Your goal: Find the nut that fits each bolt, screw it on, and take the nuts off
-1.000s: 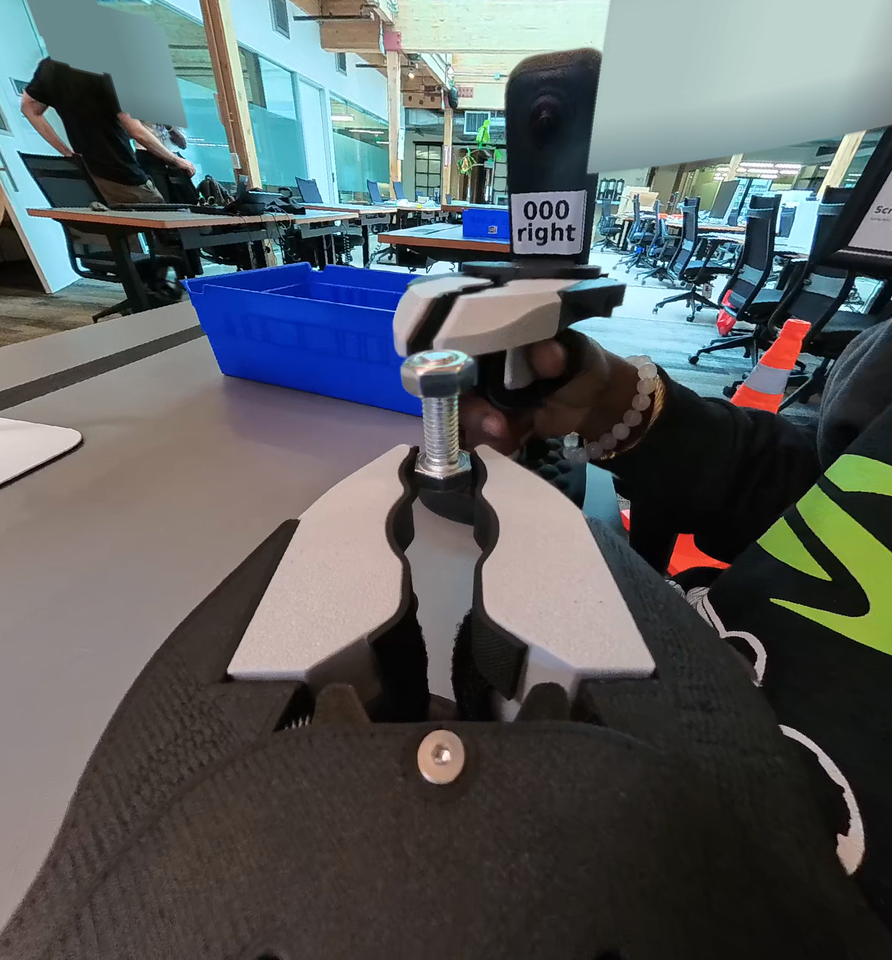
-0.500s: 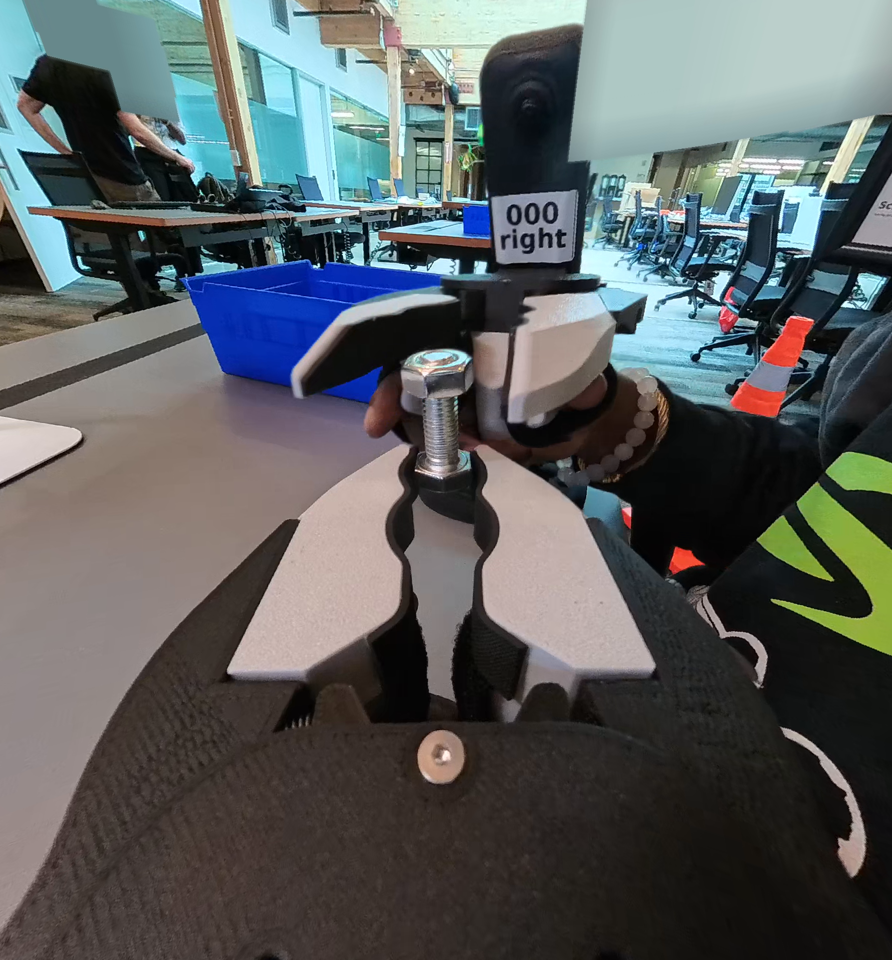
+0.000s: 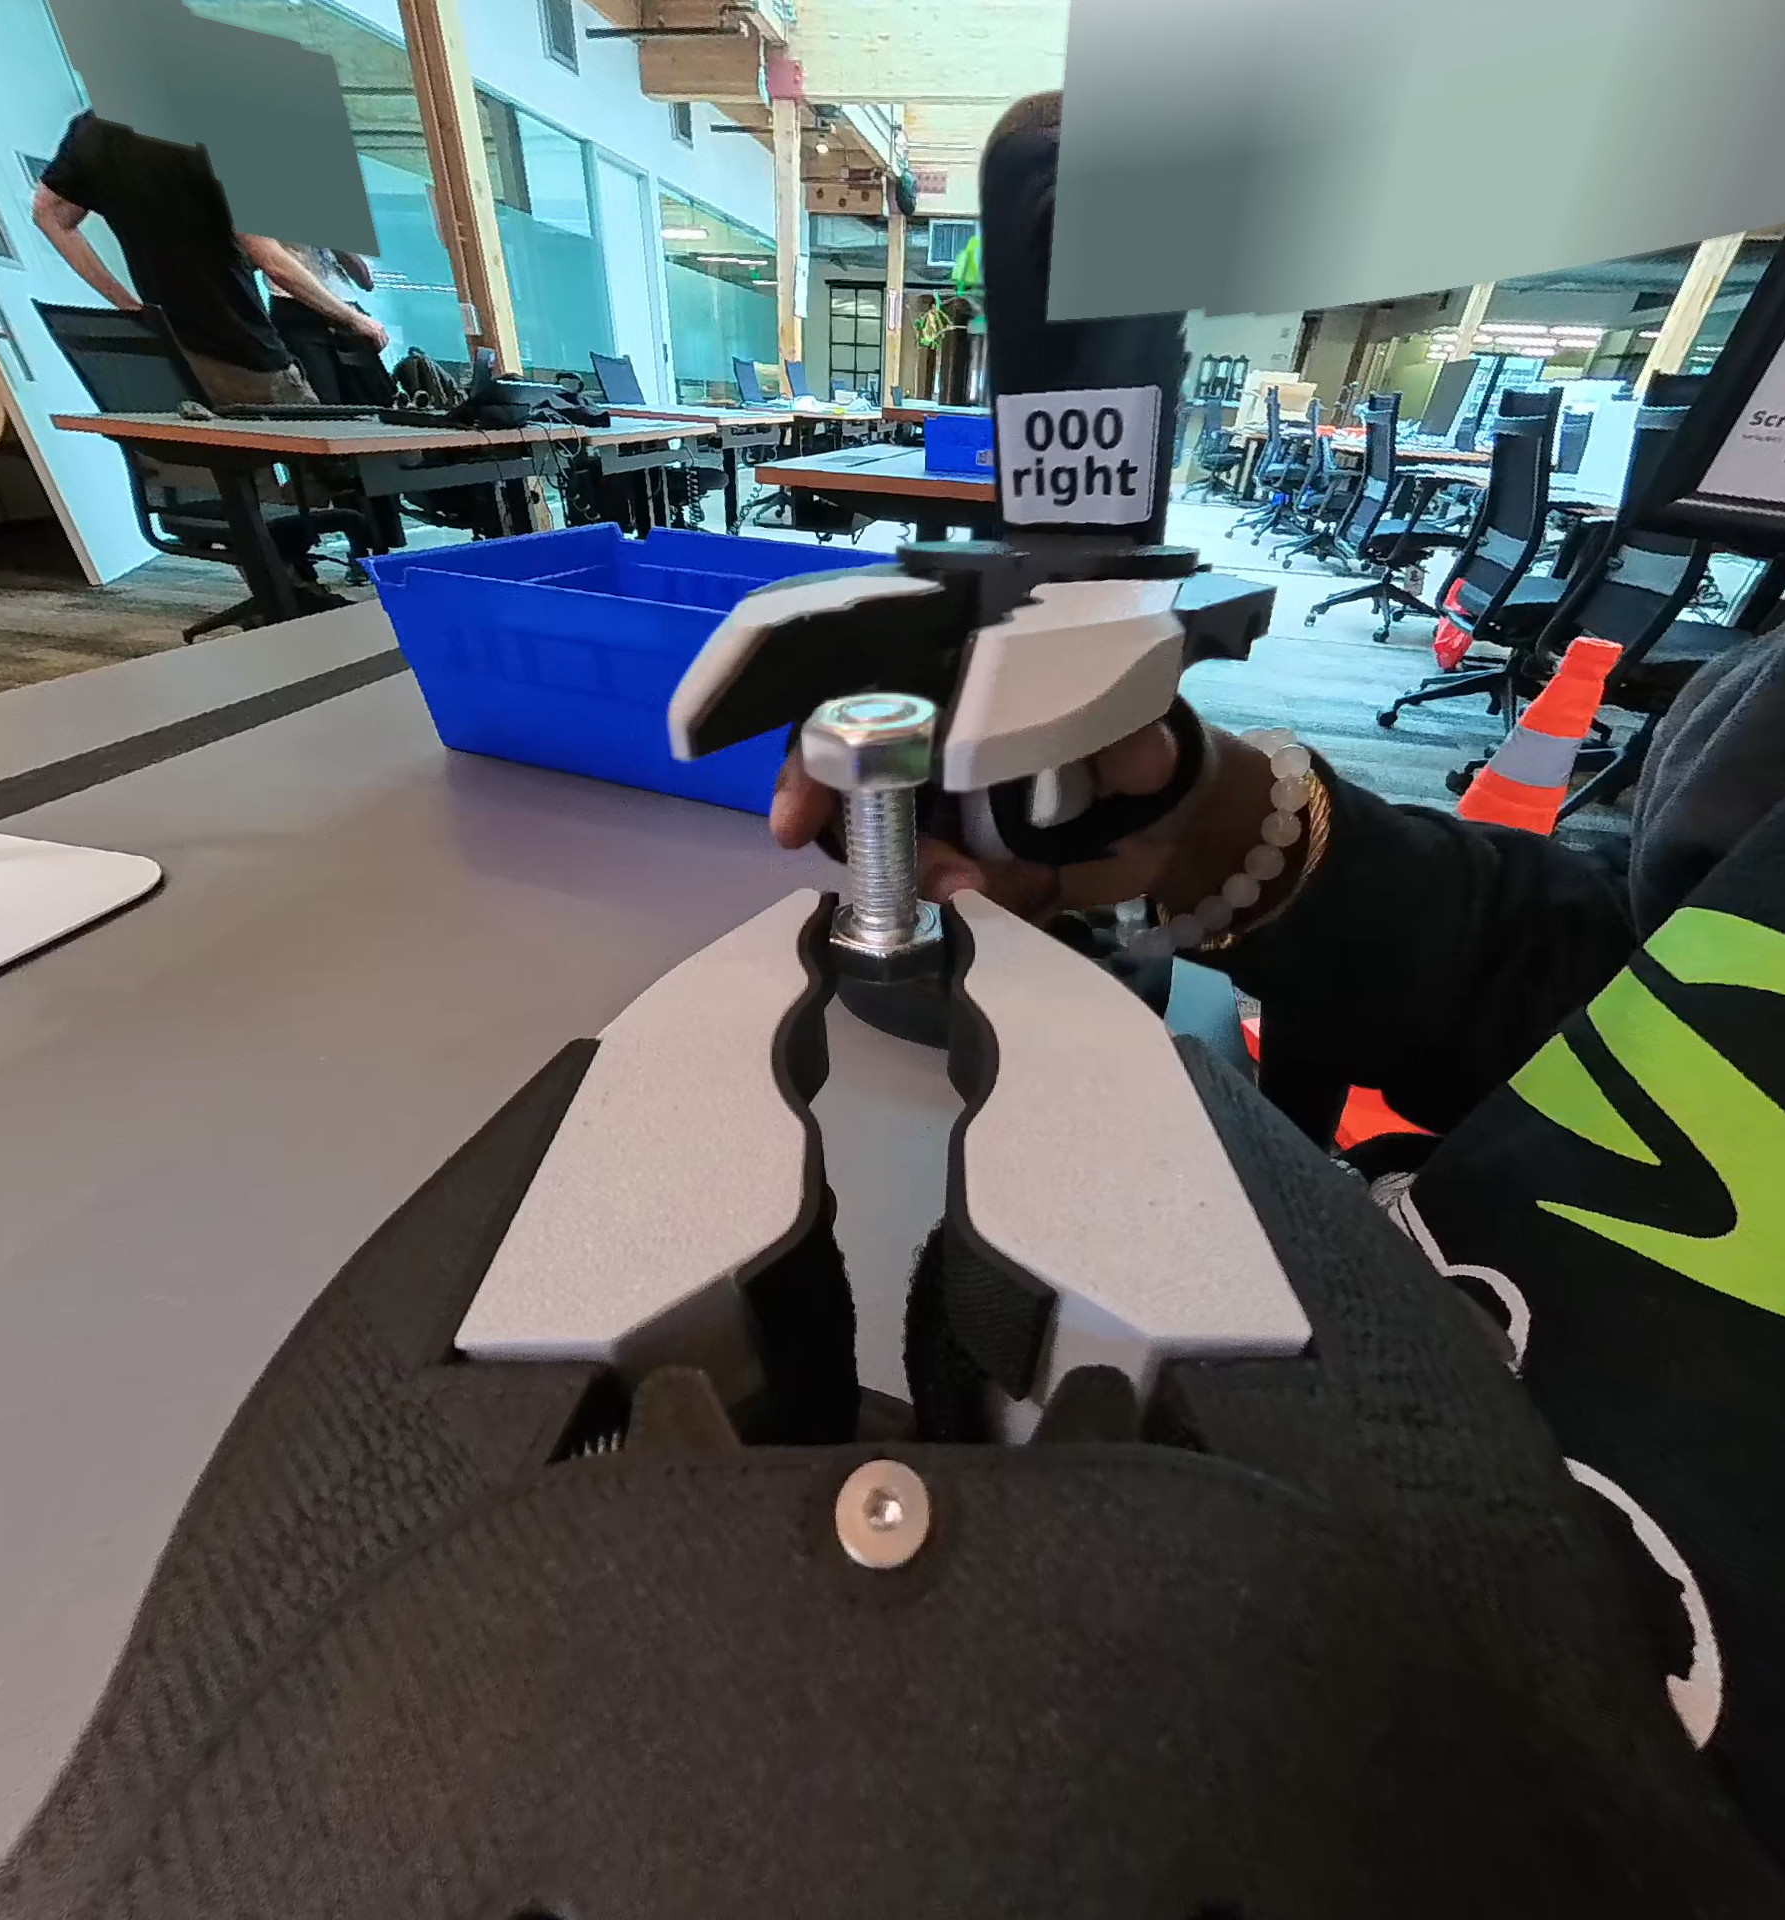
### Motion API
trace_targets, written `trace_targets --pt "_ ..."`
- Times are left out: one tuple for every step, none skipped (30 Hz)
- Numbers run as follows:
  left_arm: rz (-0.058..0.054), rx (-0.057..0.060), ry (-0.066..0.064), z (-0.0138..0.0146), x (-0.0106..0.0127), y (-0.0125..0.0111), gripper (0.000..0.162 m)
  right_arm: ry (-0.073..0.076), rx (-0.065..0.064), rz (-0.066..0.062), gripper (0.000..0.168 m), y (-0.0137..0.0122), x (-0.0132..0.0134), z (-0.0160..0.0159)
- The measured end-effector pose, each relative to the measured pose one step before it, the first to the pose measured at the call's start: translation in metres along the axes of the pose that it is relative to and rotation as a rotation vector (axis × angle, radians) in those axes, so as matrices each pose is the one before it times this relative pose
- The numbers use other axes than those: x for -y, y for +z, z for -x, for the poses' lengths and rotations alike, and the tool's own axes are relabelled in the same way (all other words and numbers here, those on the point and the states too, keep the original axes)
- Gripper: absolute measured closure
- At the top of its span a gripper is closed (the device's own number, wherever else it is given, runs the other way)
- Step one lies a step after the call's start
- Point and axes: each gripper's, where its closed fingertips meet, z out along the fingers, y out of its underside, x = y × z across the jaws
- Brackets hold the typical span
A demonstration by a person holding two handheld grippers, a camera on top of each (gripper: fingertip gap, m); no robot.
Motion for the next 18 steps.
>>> trace_targets --pt "0.0013 0.0015 -0.0004 0.00028 -0.00016 0.0001 0.143 -0.0026 0.0038 -0.0022 0.135 -0.00361 0.00048 0.00077" --pt "0.0007 0.0018 -0.0012 0.00031 -0.00008 0.00006 0.143 -0.0032 0.0066 -0.0014 0.14 -0.00347 0.00026 0.00117" --pt "-0.0024 -0.0009 -0.0018 -0.00002 0.00031 -0.00016 0.143 -0.0035 -0.0045 -0.0029 0.146 -0.00347 0.00047 -0.00036" --pt "-0.0032 -0.0027 0.0007 -0.00033 0.0004 -0.00027 0.143 -0.0047 -0.0154 -0.0055 0.153 -0.00355 0.00086 -0.00214" --pt "0.0002 0.002 0.002 -0.00002 0.00006 0.00008 0.143 -0.0043 -0.0113 -0.0079 0.156 -0.00351 0.00112 -0.00182" --pt "0.003 -0.0006 0.0008 -0.00007 -0.00048 0.00023 0.143 -0.0005 -0.0054 -0.0095 0.159 -0.00313 0.00155 -0.00116" --pt "0.0024 -0.0008 0.0009 -0.00023 -0.00031 0.0003 0.143 0.0026 -0.005 -0.009 0.161 -0.00246 0.00168 -0.0011" --pt "0.001 -0.0002 0.0009 -0.00008 -0.00013 0.0001 0.143 0.0016 -0.0044 -0.0051 0.161 -0.0018 0.00109 -0.00093" --pt "0.0005 0.0 0.0001 -0.00005 -0.00006 0.00005 0.143 -0.0009 -0.0027 -0.0013 0.161 -0.00078 0.00055 -0.00037" --pt "0.0001 0.0008 -0.0005 0.00015 -0.00001 0.00005 0.143 -0.0013 -0.001 0.0008 0.159 0.00021 0.00015 0.00006" --pt "-0.0002 0.0007 -0.0007 0.00018 -0.00006 -0.00001 0.143 0.0008 0.0025 0.0033 0.154 0.00133 -0.00041 0.00069" --pt "-0.0002 0.0004 -0.0003 0.00008 0.00003 -0.00007 0.143 0.0028 0.008 0.0069 0.148 0.00235 -0.00108 0.00145" --pt "0.0006 0.0007 0.0003 0.0 -0.00008 0.00012 0.143 0.0037 0.0096 0.0103 0.14 0.00321 -0.0017 0.00173" --pt "0.0012 0.0004 0.0008 0.00001 -0.00016 0.00008 0.143 0.0021 0.0066 0.0119 0.132 0.00394 -0.00195 0.00137" --pt "0.0008 0.0005 0.001 0.00002 -0.00011 0.00011 0.143 -0.0006 0.0037 0.0094 0.126 0.00423 -0.00179 0.00082" --pt "0.0001 0.0006 0.0004 -0.00003 -0.00002 0.00002 0.144 -0.0011 0.0028 0.0039 0.122 0.00435 -0.00102 0.00081" --pt "-0.0006 0.0 -0.0002 0.00004 0.00008 -0.00004 0.144 0.0022 0.0032 -0.0019 0.121 0.00428 -0.00018 0.00056" --pt "-0.0011 0.0009 -0.0005 0.00011 0.00014 -0.00014 0.144 0.0073 0.0043 -0.0061 0.119 0.00417 0.00032 0.00051"
